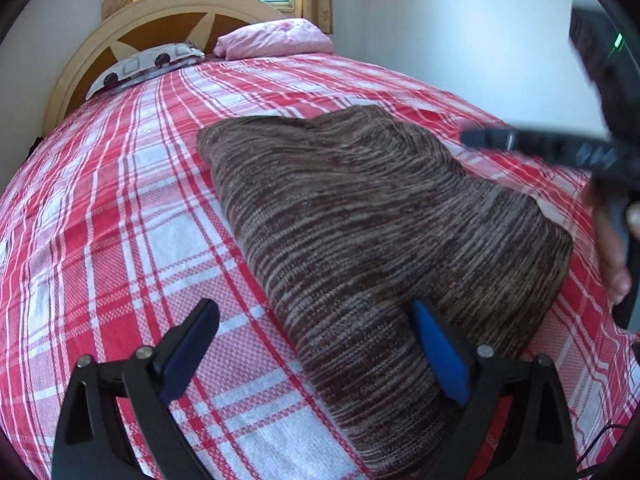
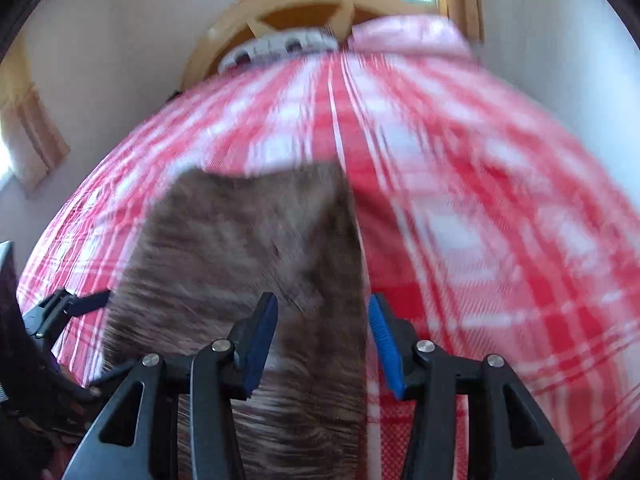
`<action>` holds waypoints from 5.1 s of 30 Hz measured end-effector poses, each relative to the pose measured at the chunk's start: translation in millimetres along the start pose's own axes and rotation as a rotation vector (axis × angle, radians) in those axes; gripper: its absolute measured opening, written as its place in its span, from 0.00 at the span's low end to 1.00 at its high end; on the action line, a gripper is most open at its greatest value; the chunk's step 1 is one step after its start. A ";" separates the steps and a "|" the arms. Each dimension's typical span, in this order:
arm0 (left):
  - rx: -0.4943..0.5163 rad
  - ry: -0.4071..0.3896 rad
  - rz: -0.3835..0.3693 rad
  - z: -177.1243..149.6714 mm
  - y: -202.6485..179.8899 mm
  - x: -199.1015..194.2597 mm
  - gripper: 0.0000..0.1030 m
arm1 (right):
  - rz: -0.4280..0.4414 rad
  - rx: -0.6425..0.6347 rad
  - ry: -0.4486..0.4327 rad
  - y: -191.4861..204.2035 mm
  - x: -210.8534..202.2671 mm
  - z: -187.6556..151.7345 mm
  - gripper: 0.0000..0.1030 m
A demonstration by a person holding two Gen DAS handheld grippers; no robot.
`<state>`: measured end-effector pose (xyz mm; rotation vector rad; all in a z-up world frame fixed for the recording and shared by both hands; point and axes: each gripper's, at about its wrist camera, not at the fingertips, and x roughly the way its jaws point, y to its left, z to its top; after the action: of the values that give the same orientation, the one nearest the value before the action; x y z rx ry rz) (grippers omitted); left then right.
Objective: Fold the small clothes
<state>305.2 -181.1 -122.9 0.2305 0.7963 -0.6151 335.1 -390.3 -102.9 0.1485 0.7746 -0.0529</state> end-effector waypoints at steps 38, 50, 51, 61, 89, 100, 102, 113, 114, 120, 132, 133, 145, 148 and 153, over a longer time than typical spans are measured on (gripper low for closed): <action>-0.034 0.022 -0.010 -0.8 4.5 -0.2 1.00 | -0.008 -0.059 0.044 8.6 1.3 -6.5 0.46; -0.162 0.089 -0.135 14.5 13.6 10.7 1.00 | 0.149 0.136 0.093 -61.0 42.4 27.4 0.56; -0.164 0.105 -0.136 15.1 12.8 15.0 1.00 | 0.161 0.143 0.102 -63.2 49.8 30.0 0.56; -0.171 0.138 -0.157 22.9 6.4 29.6 0.94 | 0.350 0.194 0.156 -66.4 102.0 39.4 0.55; -0.105 -0.056 -0.012 -17.3 18.1 -93.4 0.30 | 0.498 0.140 0.038 14.4 29.7 47.3 0.16; -0.193 -0.119 0.137 -67.2 68.5 -170.0 0.30 | 0.644 0.061 0.047 130.0 19.7 45.1 0.16; -0.213 -0.132 0.160 -78.0 79.2 -184.3 0.30 | 0.668 0.046 0.049 151.7 17.4 43.8 0.16; -0.340 -0.153 0.269 -146.9 127.9 -240.1 0.30 | 0.796 -0.035 0.099 276.0 17.6 25.1 0.16; -0.354 -0.151 0.277 -152.9 132.5 -242.5 0.30 | 0.804 -0.043 0.105 285.8 19.2 23.2 0.16; -0.407 -0.142 0.300 -176.7 147.9 -252.8 0.30 | 0.834 -0.071 0.154 335.6 33.8 13.5 0.16; -0.492 -0.108 0.293 -207.4 170.2 -242.0 0.30 | 0.806 -0.130 0.240 389.9 68.9 1.5 0.16; -0.500 -0.103 0.288 -213.2 170.8 -242.5 0.30 | 0.801 -0.134 0.248 393.2 72.6 0.2 0.16; -0.508 -0.061 0.303 -231.0 169.3 -227.6 0.30 | 0.728 -0.160 0.343 408.4 106.8 -19.8 0.17; -0.522 -0.063 0.297 -234.9 168.9 -228.2 0.31 | 0.720 -0.182 0.336 408.4 102.6 -21.7 0.23; -0.530 -0.068 0.296 -237.3 169.2 -227.8 0.32 | 0.713 -0.230 0.342 390.7 67.7 -32.6 0.39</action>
<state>141.8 150.7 -125.5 -0.1569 0.8128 -0.1193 400.8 1.2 -128.7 0.2104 1.0234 0.7513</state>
